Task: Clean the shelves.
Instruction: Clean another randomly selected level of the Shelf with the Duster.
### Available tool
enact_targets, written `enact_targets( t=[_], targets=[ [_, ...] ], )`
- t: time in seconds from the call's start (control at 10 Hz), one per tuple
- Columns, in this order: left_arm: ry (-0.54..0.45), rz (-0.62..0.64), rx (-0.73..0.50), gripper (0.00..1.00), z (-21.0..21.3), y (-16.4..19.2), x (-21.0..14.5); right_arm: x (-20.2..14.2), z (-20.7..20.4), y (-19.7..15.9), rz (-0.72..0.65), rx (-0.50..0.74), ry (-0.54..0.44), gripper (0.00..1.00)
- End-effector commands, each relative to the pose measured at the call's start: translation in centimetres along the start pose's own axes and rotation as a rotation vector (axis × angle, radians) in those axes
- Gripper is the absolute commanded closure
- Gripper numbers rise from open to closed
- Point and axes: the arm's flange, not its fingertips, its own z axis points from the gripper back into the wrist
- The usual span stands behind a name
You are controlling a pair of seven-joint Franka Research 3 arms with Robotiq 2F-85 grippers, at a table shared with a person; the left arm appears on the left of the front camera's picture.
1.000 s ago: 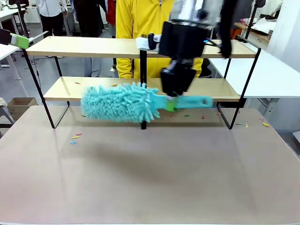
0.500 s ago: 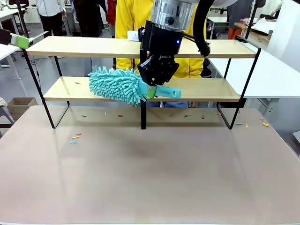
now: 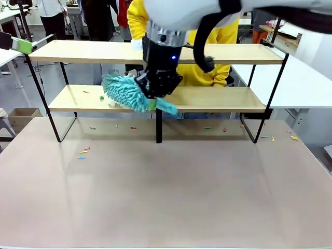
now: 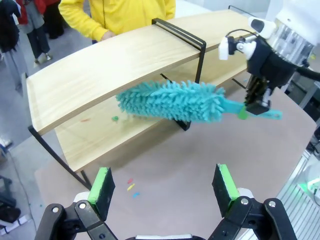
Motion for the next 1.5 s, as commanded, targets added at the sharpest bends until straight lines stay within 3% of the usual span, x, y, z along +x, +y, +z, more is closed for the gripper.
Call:
enact_targets(
  t=[0.0,0.3,0.7,1.4],
  targets=[
    [-0.004,-0.004,-0.009,0.0,0.0,0.1,0.0,1.4,0.0,1.0,-0.106,-0.034,-0.096,0.88],
    [-0.004,-0.004,-0.009,0.0,0.0,0.1,0.0,2.8,-1.2,1.0,-0.24,-0.094,-0.159,0.88],
    [-0.004,-0.004,-0.009,0.0,0.0,0.1,0.0,3.8,-3.8,2.0,-0.324,-0.121,-0.141,0.88],
    [-0.004,-0.004,-0.009,0.0,0.0,0.1,0.0,5.2,-6.3,4.5,-0.226,0.062,-0.038,0.88]
  ],
)
